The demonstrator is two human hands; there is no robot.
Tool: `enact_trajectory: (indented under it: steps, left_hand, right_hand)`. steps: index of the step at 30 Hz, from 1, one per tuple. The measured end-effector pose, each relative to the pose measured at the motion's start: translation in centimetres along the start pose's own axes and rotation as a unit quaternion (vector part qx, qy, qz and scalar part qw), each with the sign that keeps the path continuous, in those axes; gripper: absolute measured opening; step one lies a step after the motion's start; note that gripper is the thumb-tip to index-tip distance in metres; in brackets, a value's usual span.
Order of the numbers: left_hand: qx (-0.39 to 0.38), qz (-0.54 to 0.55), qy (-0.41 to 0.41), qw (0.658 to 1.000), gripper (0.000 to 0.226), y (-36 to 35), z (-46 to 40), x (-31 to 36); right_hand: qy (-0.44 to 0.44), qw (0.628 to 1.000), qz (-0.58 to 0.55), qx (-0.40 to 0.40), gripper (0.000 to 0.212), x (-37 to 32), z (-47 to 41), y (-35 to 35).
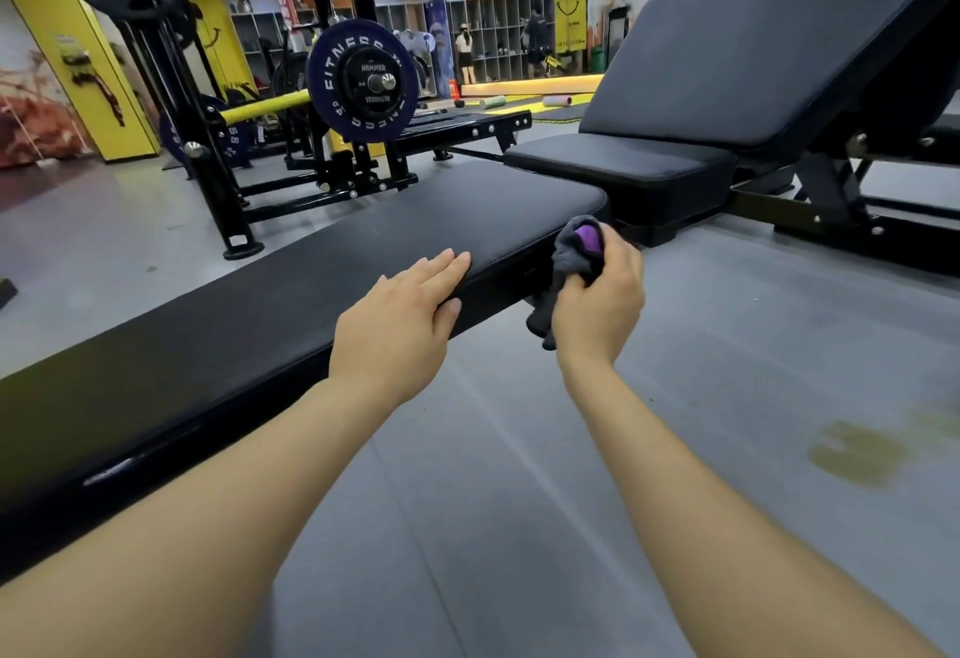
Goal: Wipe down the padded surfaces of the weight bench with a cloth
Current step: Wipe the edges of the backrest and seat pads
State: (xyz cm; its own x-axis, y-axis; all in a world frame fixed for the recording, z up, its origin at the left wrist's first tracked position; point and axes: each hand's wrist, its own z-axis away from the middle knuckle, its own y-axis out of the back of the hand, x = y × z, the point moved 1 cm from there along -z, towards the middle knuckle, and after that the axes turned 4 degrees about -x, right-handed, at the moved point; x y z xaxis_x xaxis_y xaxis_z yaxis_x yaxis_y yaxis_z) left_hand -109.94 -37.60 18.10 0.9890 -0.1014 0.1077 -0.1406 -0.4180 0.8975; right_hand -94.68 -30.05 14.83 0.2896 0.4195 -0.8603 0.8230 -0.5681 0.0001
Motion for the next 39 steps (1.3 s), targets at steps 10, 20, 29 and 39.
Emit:
enact_trajectory:
  steps: [10,20,29,39]
  left_hand:
    - [0.005,-0.010,0.006,1.000,0.045,-0.1,0.0,0.0]
    - [0.001,-0.011,-0.001,1.000,0.045,-0.1,0.0,-0.1]
    - [-0.010,-0.007,0.005,1.000,0.046,0.3,0.1,0.3]
    - [-0.014,-0.017,0.017,1.000,0.046,0.4,0.1,0.4]
  right_hand:
    - [0.124,0.986,0.031,-0.105,0.049,-0.9,3.2,0.0]
    - [0.018,0.999,0.044,-0.004,0.048,-1.6,2.1,-0.7]
    - [-0.080,0.995,0.060,-0.024,0.042,-0.2,-3.2,2.1]
    - [0.144,0.980,0.051,-0.123,0.047,-1.4,2.5,0.4]
